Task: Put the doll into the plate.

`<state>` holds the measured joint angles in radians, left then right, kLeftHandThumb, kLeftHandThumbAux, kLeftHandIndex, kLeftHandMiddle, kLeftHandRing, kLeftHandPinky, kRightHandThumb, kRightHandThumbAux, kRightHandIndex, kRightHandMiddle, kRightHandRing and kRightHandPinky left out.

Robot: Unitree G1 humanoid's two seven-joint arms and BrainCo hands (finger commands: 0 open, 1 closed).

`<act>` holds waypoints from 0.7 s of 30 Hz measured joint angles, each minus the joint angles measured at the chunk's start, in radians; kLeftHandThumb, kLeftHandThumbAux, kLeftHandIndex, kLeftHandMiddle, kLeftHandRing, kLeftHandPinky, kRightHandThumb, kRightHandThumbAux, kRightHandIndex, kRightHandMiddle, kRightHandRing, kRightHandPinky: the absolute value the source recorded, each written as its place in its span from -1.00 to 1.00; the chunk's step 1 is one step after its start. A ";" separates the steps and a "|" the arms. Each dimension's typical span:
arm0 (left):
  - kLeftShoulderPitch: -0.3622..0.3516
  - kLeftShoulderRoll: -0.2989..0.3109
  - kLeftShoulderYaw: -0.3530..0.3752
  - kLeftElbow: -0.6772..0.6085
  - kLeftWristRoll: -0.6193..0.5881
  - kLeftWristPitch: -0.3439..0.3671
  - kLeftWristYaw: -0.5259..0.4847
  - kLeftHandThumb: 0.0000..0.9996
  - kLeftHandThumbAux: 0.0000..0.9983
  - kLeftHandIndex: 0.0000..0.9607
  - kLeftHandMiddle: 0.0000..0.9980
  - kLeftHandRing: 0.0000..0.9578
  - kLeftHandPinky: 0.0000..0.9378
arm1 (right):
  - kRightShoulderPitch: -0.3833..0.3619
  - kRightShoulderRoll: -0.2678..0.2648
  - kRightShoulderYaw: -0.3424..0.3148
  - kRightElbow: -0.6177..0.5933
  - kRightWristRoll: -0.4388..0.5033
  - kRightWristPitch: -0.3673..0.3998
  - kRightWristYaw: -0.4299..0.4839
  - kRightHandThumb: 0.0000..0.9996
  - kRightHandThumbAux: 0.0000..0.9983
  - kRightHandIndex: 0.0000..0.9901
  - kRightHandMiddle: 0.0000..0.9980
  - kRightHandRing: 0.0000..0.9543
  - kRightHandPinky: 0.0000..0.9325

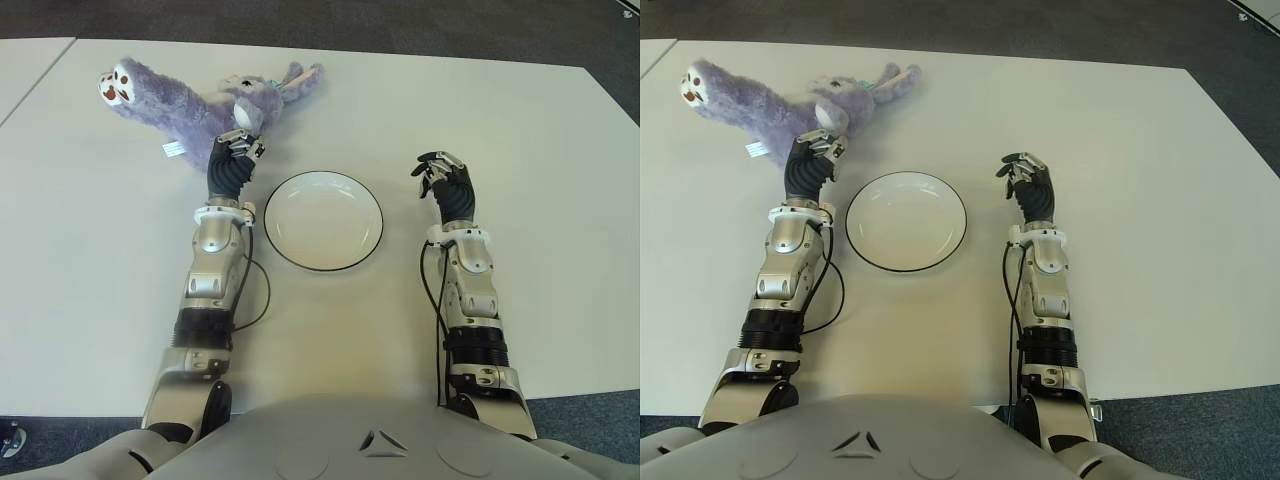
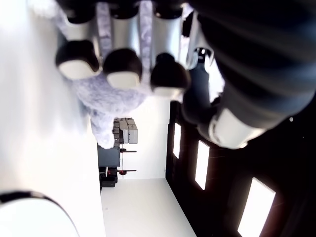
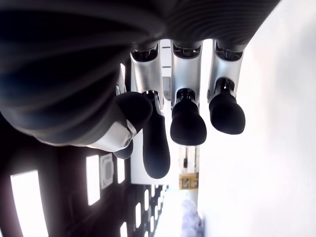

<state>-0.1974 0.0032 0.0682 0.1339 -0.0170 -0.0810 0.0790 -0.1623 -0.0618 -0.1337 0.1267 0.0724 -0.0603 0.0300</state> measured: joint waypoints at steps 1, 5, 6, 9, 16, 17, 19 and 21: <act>0.000 0.000 0.000 0.000 0.001 0.000 0.001 0.42 0.41 -0.08 0.74 0.84 0.86 | 0.000 0.000 -0.001 0.000 0.002 0.000 0.001 0.70 0.35 -0.15 0.17 0.64 0.60; 0.002 0.000 -0.001 -0.005 0.009 0.000 0.006 0.43 0.41 -0.08 0.74 0.84 0.86 | -0.001 -0.002 -0.001 0.001 0.005 0.000 0.005 0.70 0.35 -0.15 0.17 0.64 0.61; 0.003 0.000 -0.001 -0.006 0.010 0.000 0.007 0.43 0.41 -0.08 0.74 0.84 0.86 | 0.000 -0.003 -0.001 0.000 0.005 0.000 0.005 0.70 0.35 -0.15 0.17 0.64 0.61; 0.003 0.000 -0.002 -0.007 0.015 -0.001 0.007 0.43 0.41 -0.08 0.74 0.84 0.86 | 0.001 -0.004 -0.001 -0.008 0.002 0.009 -0.001 0.70 0.35 -0.15 0.17 0.64 0.62; 0.004 0.008 -0.008 -0.005 0.057 -0.046 0.027 0.43 0.41 -0.08 0.75 0.84 0.86 | 0.004 -0.002 -0.002 -0.021 -0.004 0.033 -0.024 0.70 0.35 -0.14 0.18 0.63 0.62; 0.004 0.011 -0.009 -0.004 0.068 -0.061 0.034 0.43 0.41 -0.08 0.75 0.84 0.85 | 0.004 -0.001 -0.002 -0.023 -0.004 0.036 -0.027 0.70 0.35 -0.14 0.18 0.63 0.61; 0.003 0.017 -0.013 0.001 0.094 -0.096 0.048 0.43 0.41 -0.08 0.75 0.84 0.85 | 0.004 0.000 -0.003 -0.025 -0.004 0.041 -0.033 0.70 0.35 -0.14 0.18 0.62 0.61; 0.003 0.023 -0.017 0.007 0.120 -0.135 0.064 0.43 0.41 -0.08 0.74 0.84 0.85 | 0.004 0.001 -0.004 -0.027 -0.004 0.046 -0.037 0.70 0.35 -0.14 0.18 0.61 0.62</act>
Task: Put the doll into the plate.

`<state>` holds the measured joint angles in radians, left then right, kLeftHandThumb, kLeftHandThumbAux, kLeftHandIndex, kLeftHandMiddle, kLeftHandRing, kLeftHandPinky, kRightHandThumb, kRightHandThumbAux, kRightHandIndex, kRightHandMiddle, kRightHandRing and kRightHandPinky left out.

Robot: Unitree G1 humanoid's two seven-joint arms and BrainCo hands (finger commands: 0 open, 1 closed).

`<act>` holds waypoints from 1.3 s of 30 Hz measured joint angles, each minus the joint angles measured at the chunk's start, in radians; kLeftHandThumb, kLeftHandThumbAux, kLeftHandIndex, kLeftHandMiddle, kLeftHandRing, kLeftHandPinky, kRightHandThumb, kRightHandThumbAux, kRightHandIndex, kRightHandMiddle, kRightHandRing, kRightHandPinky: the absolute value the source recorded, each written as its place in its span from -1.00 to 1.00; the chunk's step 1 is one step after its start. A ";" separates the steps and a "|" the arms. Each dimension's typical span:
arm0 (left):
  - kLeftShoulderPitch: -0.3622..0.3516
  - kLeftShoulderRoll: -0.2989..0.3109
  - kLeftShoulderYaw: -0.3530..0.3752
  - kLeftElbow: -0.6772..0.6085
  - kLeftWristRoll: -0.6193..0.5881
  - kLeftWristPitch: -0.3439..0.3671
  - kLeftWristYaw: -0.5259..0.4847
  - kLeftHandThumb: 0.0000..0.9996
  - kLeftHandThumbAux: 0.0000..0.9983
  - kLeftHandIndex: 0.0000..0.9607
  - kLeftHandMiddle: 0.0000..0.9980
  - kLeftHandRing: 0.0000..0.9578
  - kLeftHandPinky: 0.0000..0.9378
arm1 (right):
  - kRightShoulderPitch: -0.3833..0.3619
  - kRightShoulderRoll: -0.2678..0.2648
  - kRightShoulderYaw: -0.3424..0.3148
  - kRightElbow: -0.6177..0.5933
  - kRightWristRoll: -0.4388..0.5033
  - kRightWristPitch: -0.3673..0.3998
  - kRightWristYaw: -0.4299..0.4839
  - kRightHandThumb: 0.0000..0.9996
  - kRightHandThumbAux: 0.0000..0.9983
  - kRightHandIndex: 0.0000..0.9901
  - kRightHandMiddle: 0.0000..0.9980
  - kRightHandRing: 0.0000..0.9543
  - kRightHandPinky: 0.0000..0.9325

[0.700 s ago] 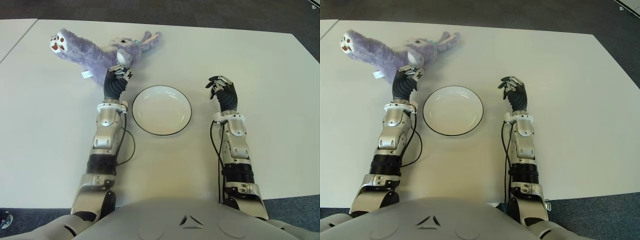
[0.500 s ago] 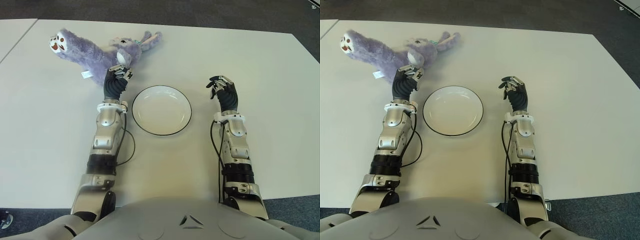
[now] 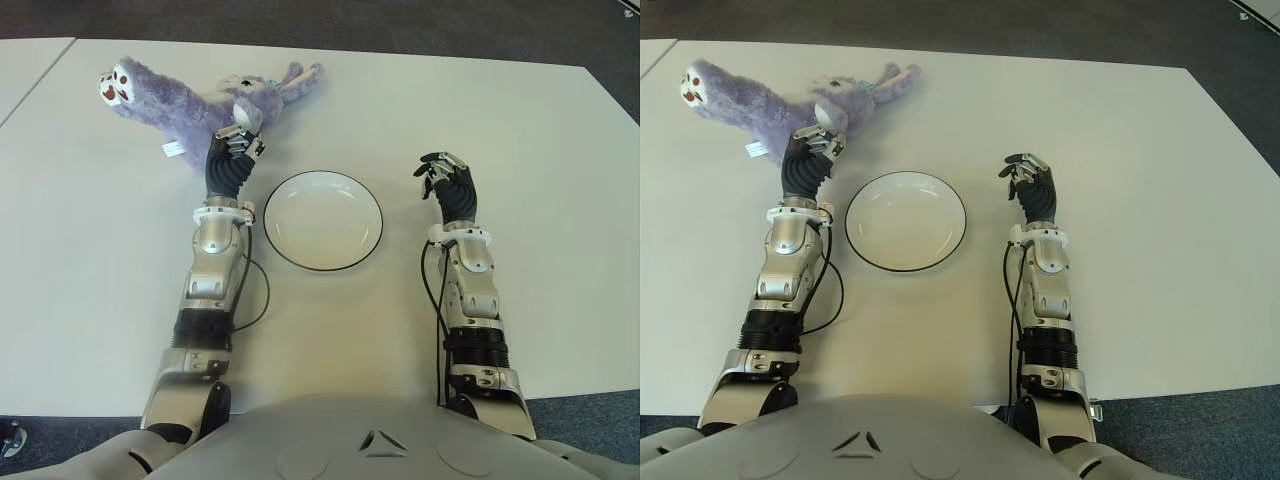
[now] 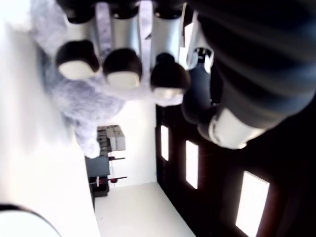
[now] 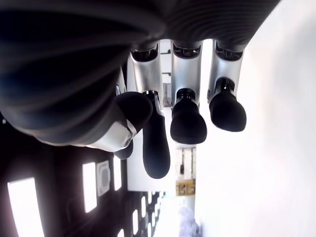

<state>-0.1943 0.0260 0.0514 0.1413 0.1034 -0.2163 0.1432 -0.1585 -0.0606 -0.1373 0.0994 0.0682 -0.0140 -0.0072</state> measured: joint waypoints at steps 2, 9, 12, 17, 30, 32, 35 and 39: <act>0.000 0.005 -0.005 0.006 0.025 -0.032 0.014 0.43 0.41 -0.08 0.74 0.84 0.84 | 0.000 0.002 0.000 -0.003 0.000 0.002 -0.004 0.70 0.35 -0.14 0.18 0.62 0.62; 0.003 0.016 -0.020 0.005 0.084 -0.082 0.040 0.44 0.41 -0.08 0.74 0.83 0.84 | 0.000 0.007 0.001 -0.013 -0.006 0.004 -0.013 0.70 0.35 -0.14 0.18 0.62 0.62; 0.006 0.027 -0.029 0.001 0.145 -0.101 0.072 0.43 0.41 -0.08 0.73 0.83 0.85 | 0.000 0.008 0.002 -0.018 -0.006 0.011 -0.013 0.70 0.35 -0.14 0.18 0.62 0.61; 0.021 0.080 -0.061 -0.025 0.351 -0.130 0.190 0.43 0.41 -0.08 0.74 0.83 0.87 | -0.001 0.008 0.002 -0.025 -0.006 0.020 -0.012 0.70 0.35 -0.14 0.18 0.62 0.60; 0.055 0.183 -0.130 -0.071 0.663 -0.085 0.386 0.41 0.41 -0.08 0.75 0.83 0.87 | 0.007 -0.002 0.003 -0.032 -0.009 0.046 -0.008 0.70 0.35 -0.14 0.19 0.63 0.62; 0.058 0.187 -0.137 -0.080 0.663 -0.084 0.386 0.41 0.41 -0.08 0.74 0.82 0.86 | 0.007 -0.002 0.003 -0.031 -0.009 0.046 -0.008 0.70 0.35 -0.14 0.19 0.63 0.62; 0.063 0.194 -0.144 -0.098 0.660 -0.084 0.385 0.41 0.41 -0.08 0.73 0.81 0.85 | 0.005 -0.002 0.002 -0.020 -0.007 0.045 -0.008 0.70 0.35 -0.14 0.18 0.63 0.62; 0.068 0.207 -0.146 -0.103 0.653 -0.086 0.385 0.41 0.41 -0.08 0.65 0.74 0.77 | 0.003 -0.004 0.002 -0.016 -0.007 0.045 -0.008 0.70 0.35 -0.14 0.18 0.63 0.61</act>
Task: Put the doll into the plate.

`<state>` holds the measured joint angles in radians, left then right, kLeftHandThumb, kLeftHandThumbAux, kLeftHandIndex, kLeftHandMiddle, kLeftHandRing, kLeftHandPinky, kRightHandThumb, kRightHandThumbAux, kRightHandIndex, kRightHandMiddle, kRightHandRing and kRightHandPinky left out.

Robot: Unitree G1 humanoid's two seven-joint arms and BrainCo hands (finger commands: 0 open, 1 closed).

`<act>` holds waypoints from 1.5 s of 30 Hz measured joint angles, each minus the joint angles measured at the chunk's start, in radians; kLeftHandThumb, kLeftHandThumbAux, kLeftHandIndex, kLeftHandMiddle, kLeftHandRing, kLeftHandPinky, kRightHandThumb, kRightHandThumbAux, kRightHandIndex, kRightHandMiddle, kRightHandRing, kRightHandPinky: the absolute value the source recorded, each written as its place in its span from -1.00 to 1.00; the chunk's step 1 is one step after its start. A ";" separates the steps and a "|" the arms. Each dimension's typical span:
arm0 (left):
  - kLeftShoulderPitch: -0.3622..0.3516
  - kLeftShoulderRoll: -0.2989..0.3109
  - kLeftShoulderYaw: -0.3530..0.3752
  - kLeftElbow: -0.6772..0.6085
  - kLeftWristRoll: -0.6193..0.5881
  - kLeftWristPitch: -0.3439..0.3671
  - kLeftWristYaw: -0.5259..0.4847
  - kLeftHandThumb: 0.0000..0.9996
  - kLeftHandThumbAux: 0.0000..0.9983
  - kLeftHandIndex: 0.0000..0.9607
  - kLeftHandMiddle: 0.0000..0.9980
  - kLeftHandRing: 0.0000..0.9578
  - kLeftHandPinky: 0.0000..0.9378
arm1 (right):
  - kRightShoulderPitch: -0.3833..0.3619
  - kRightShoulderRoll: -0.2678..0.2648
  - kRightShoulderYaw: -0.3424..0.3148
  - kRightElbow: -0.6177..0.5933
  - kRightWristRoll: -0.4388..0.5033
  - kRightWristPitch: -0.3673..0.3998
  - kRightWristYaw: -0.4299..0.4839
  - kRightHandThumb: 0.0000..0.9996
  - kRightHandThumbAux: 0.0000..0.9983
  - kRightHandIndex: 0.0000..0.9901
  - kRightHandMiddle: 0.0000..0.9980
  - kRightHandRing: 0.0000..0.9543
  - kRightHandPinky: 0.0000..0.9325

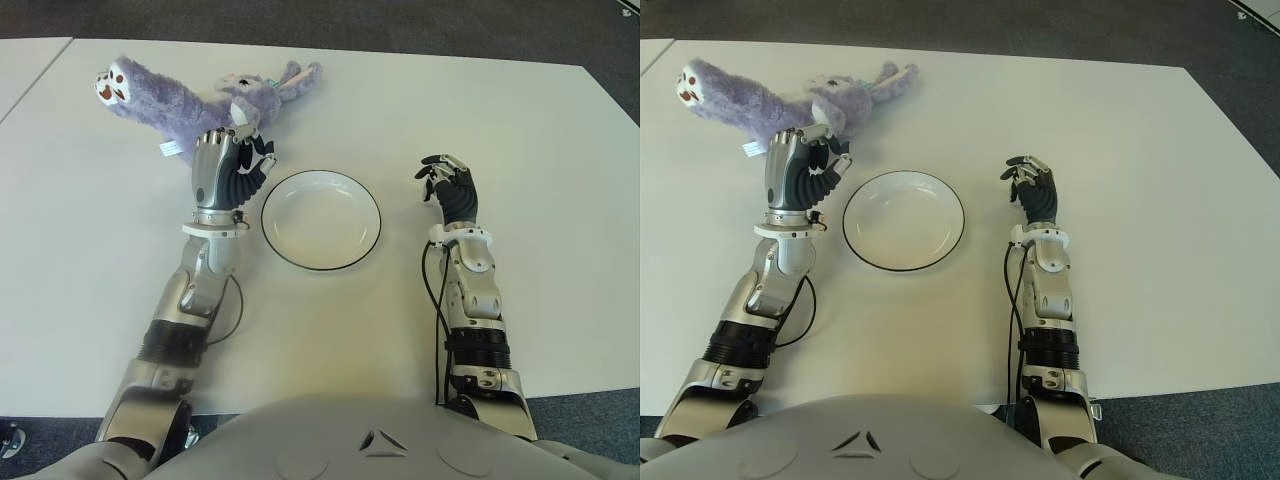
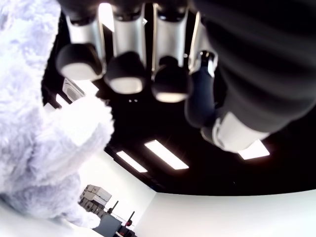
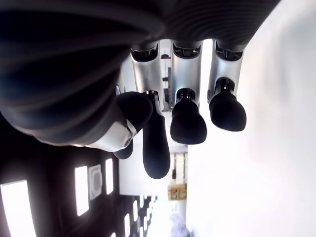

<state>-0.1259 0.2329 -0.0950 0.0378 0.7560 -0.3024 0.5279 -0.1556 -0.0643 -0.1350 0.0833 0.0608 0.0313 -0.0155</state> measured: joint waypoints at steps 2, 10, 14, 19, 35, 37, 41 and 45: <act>0.003 0.009 0.000 0.000 -0.001 -0.003 0.000 0.40 0.41 -0.09 0.55 0.65 0.68 | 0.000 -0.001 0.000 0.001 0.000 -0.001 0.000 0.70 0.35 -0.14 0.18 0.62 0.60; 0.001 0.083 -0.003 0.013 -0.021 -0.114 0.000 0.12 0.29 -0.30 -0.23 -0.20 -0.22 | 0.002 -0.004 0.008 -0.003 -0.014 -0.001 -0.001 0.70 0.35 -0.15 0.17 0.62 0.56; -0.012 0.119 -0.003 0.030 -0.019 -0.167 0.003 -0.11 0.12 -0.52 -0.47 -0.48 -0.52 | 0.003 -0.007 0.011 -0.002 -0.019 -0.001 -0.001 0.70 0.35 -0.15 0.17 0.62 0.58; -0.020 0.151 -0.004 0.040 0.058 -0.160 0.040 -0.22 -0.16 -0.72 -0.78 -0.84 -0.89 | 0.002 -0.008 0.014 0.001 -0.017 -0.001 0.000 0.70 0.35 -0.15 0.17 0.62 0.59; -0.014 0.231 -0.035 -0.078 0.300 0.121 -0.040 -0.40 -0.62 -1.00 -1.00 -1.00 -1.00 | -0.005 -0.006 0.017 0.029 -0.008 -0.004 -0.015 0.70 0.35 -0.16 0.16 0.62 0.56; -0.012 0.236 -0.039 -0.091 0.307 0.140 -0.053 -0.44 -0.62 -1.00 -1.00 -1.00 -1.00 | -0.006 -0.006 0.019 0.031 -0.007 -0.004 -0.014 0.70 0.35 -0.16 0.15 0.62 0.54; -0.011 0.244 -0.041 -0.117 0.315 0.183 -0.084 -0.51 -0.62 -1.00 -1.00 -1.00 -1.00 | -0.008 -0.006 0.023 0.040 -0.007 -0.004 -0.014 0.69 0.35 -0.17 0.12 0.63 0.53; -0.011 0.248 -0.041 -0.121 0.317 0.221 -0.101 -0.56 -0.62 -1.00 -1.00 -1.00 -1.00 | -0.012 -0.006 0.026 0.052 -0.007 -0.011 -0.014 0.69 0.36 -0.18 0.09 0.62 0.51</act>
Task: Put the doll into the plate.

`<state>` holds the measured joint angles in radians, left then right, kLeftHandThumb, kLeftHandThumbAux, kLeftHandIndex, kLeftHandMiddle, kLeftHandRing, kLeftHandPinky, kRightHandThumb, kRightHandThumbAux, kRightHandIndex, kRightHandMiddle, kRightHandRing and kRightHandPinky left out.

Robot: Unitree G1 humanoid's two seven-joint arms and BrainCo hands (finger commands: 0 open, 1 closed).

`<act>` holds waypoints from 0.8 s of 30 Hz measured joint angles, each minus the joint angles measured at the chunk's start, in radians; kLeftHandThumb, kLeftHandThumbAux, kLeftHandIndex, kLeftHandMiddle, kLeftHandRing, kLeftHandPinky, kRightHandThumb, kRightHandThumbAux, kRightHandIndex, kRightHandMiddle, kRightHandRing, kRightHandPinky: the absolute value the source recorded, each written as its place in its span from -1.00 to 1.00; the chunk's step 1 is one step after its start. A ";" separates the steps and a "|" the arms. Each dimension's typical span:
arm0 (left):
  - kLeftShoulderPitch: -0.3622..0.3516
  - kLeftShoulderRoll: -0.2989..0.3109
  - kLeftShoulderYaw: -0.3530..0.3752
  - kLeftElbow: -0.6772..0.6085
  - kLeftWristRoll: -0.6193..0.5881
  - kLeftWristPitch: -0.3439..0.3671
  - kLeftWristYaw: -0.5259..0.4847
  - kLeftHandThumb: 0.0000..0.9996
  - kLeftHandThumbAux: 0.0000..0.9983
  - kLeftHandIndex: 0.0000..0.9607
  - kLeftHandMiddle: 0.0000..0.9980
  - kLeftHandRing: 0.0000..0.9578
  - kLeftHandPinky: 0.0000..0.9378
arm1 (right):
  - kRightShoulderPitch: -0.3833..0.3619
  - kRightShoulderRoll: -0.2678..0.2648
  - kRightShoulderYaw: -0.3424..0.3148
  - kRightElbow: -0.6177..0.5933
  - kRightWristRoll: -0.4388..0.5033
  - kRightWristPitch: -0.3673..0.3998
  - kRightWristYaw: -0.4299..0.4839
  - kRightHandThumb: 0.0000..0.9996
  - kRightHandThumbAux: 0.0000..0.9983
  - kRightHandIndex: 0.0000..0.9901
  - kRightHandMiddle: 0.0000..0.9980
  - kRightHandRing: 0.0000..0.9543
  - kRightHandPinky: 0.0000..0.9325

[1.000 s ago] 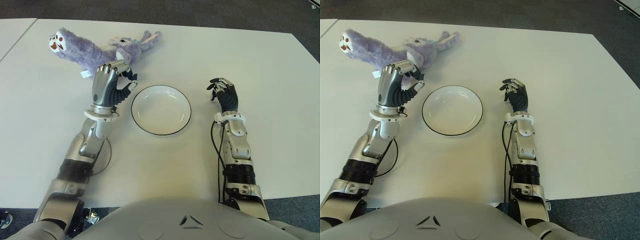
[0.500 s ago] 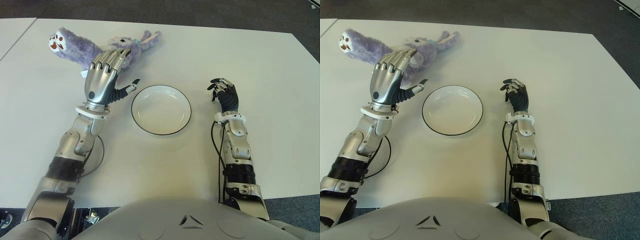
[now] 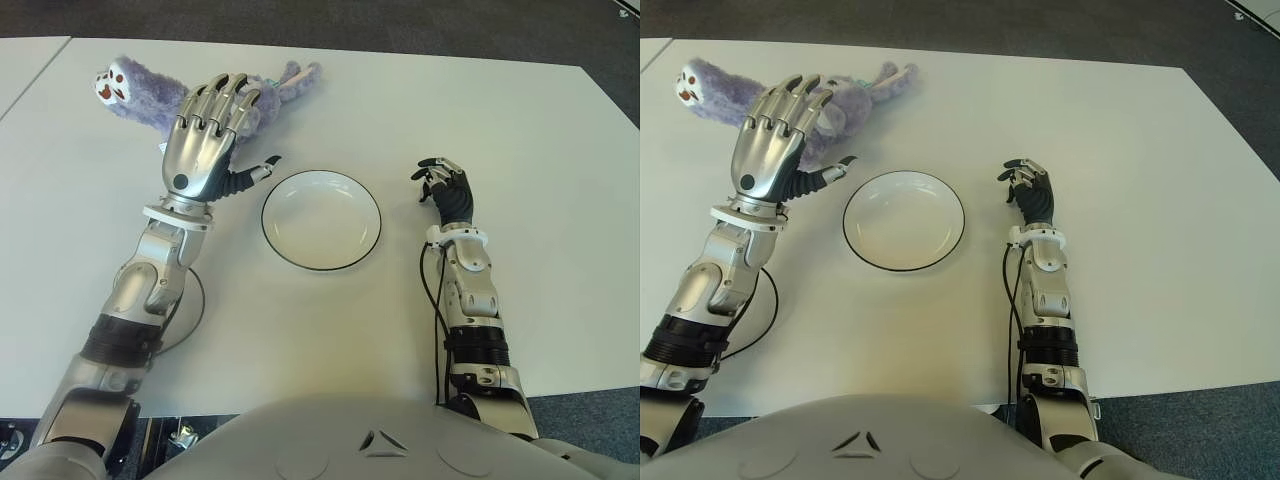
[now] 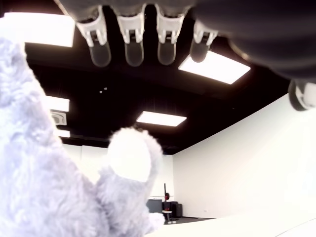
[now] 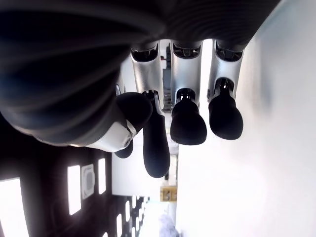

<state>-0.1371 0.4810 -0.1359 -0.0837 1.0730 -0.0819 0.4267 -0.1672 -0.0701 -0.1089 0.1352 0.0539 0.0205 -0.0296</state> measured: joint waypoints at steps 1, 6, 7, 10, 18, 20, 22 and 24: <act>0.000 0.000 0.000 -0.001 0.001 0.010 -0.002 -0.56 -0.62 -1.00 -1.00 -1.00 -1.00 | -0.001 0.000 0.000 0.003 0.000 -0.001 0.000 0.69 0.36 -0.18 0.09 0.62 0.51; -0.001 0.000 -0.002 -0.011 0.022 0.066 -0.013 -0.48 -0.59 -1.00 -1.00 -1.00 -1.00 | -0.008 0.000 0.000 0.021 0.006 -0.009 0.002 0.69 0.36 -0.19 0.09 0.61 0.47; -0.001 -0.001 -0.002 -0.015 0.028 0.081 -0.024 -0.46 -0.59 -1.00 -1.00 -1.00 -1.00 | -0.009 0.000 0.000 0.024 0.007 -0.011 0.003 0.68 0.36 -0.19 0.09 0.61 0.47; -0.006 -0.009 -0.002 -0.037 0.043 0.146 -0.086 -0.39 -0.58 -1.00 -1.00 -1.00 -1.00 | -0.012 0.000 -0.001 0.032 0.010 -0.017 0.006 0.68 0.36 -0.19 0.09 0.61 0.46; -0.010 -0.041 -0.011 -0.123 0.103 0.314 -0.298 -0.19 -0.56 -1.00 -1.00 -1.00 -1.00 | -0.016 0.000 0.001 0.043 0.008 -0.037 0.001 0.69 0.36 -0.18 0.09 0.64 0.48; -0.012 -0.043 -0.017 -0.146 0.124 0.344 -0.356 -0.18 -0.57 -1.00 -1.00 -1.00 -1.00 | -0.017 0.000 0.004 0.043 0.006 -0.038 -0.002 0.69 0.36 -0.18 0.08 0.64 0.48; -0.017 -0.042 -0.024 -0.163 0.146 0.366 -0.410 -0.18 -0.57 -1.00 -1.00 -1.00 -1.00 | -0.017 0.000 0.006 0.044 0.004 -0.038 -0.005 0.69 0.36 -0.18 0.07 0.64 0.50; -0.028 -0.037 -0.031 -0.173 0.169 0.384 -0.466 -0.18 -0.57 -1.00 -1.00 -1.00 -1.00 | -0.017 0.000 0.009 0.044 0.001 -0.038 -0.009 0.69 0.36 -0.18 0.07 0.64 0.51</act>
<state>-0.1647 0.4436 -0.1672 -0.2570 1.2416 0.3017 -0.0394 -0.1843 -0.0703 -0.0999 0.1788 0.0552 -0.0179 -0.0383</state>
